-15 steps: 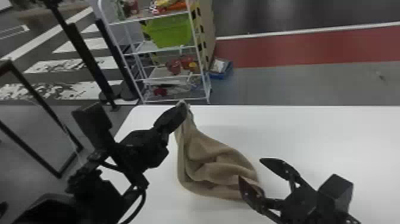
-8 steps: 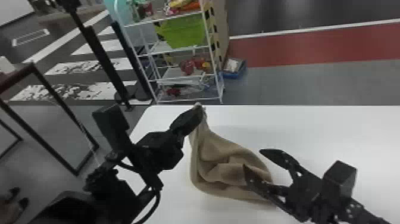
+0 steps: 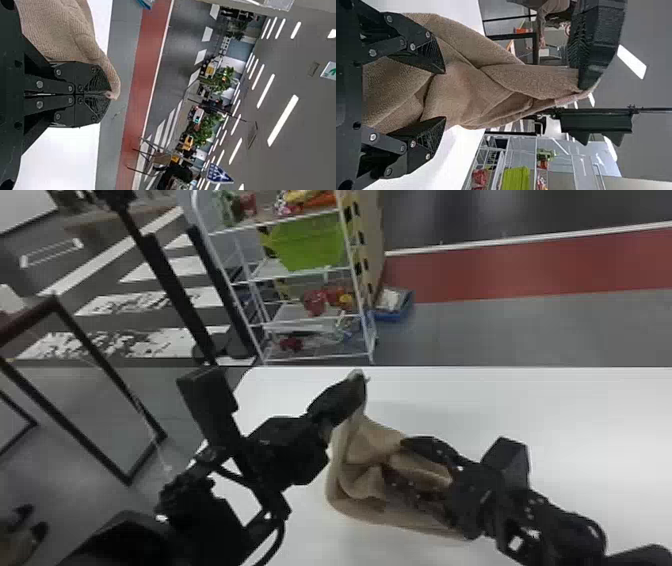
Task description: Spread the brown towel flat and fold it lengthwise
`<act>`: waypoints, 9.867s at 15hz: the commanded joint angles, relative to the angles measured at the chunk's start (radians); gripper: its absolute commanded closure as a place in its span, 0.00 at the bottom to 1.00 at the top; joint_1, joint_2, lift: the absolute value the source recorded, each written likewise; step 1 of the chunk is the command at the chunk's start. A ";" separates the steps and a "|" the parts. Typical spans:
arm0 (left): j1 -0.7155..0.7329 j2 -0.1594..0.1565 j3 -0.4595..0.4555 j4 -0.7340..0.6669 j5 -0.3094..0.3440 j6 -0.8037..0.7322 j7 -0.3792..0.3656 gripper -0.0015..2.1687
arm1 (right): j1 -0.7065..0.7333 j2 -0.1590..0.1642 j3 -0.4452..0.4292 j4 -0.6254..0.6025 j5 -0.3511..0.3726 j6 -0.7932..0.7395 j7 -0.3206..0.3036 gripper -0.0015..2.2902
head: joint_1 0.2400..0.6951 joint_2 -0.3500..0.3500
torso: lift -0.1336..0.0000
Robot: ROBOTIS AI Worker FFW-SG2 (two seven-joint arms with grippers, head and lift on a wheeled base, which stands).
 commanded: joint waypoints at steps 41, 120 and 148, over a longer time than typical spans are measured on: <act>-0.062 -0.001 -0.018 0.075 -0.078 0.053 0.031 0.86 | 0.358 0.001 -0.590 -0.561 -0.153 0.231 0.094 0.06 | 1.00 0.44 | 0.08; -0.062 -0.003 0.195 -0.111 0.211 0.063 0.080 0.87 | 0.102 -0.118 -1.329 -0.603 -0.317 0.614 0.154 0.74 | 0.91 0.00 | 0.08; -0.164 0.036 0.234 0.124 0.218 0.225 0.098 0.87 | -0.019 -0.158 -1.050 -0.391 -0.188 0.452 0.252 0.74 | 0.67 0.24 | 0.08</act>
